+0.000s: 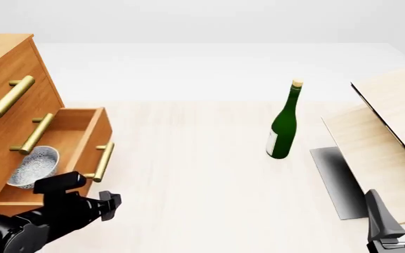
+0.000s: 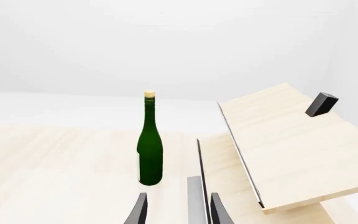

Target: Put the bowl in the bottom drawer of the cabinet and close it.

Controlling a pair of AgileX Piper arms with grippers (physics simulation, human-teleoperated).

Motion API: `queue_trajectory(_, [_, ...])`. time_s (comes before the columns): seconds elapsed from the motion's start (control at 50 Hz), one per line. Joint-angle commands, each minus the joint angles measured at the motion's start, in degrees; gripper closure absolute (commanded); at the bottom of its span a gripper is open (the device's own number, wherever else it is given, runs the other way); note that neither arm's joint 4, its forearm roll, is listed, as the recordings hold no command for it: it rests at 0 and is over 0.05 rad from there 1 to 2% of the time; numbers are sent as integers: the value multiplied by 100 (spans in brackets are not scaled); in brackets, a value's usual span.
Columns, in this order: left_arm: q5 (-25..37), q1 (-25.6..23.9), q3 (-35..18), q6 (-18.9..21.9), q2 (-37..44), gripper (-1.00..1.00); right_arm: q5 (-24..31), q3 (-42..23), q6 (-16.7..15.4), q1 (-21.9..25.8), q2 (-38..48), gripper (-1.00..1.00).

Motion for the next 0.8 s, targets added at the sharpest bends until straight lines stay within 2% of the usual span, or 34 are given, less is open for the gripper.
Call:
queue_trajectory(0.02, [114, 463, 139, 185, -213, -100, 0, 0, -3, 0, 0, -100])
queue_trajectory(0.22, [244, 901, 195, 362, -477, -100, 0, 0, -4, 0, 0, -100])
queue_trajectory(0.38, [298, 982, 142, 357, -577, -100, -1, 0, -6, 1, 0, -100])
queue_trajectory(0.72, [132, 1738, 251, 827, -573, -100, -4, 0, -8, 4, 0, -100])
queue_trajectory(0.8, [125, 1773, 270, 828, -584, -100, 1, 0, -11, -1, 0, -100])
